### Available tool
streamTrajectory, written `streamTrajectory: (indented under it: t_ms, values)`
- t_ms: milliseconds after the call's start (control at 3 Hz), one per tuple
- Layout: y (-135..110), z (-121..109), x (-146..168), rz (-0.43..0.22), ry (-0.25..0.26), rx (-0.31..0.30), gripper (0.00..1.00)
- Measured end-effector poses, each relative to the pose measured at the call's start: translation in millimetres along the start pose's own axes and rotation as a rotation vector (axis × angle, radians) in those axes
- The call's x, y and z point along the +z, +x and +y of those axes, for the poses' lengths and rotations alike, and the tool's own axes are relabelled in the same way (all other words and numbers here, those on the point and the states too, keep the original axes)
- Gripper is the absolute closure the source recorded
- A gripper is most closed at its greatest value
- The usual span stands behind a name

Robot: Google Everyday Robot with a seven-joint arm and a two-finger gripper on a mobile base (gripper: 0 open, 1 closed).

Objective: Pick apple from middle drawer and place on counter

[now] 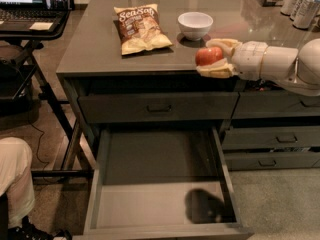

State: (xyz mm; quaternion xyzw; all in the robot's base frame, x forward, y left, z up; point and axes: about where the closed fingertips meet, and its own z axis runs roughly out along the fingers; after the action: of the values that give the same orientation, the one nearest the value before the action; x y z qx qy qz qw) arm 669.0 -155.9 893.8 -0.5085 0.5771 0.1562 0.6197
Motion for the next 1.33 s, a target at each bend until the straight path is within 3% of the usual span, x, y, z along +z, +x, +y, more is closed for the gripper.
streamTrajectory:
  t_ms: [333, 667, 1000, 1333]
  values:
    - [-2, -25, 5, 0.0, 0.075, 0.046, 1.0]
    - [5, -55, 14, 0.046, 0.148, 0.104, 1.0]
    - [20, -73, 27, 0.111, 0.173, 0.163, 1.0]
    - [38, -80, 41, 0.173, 0.155, 0.211, 1.0]
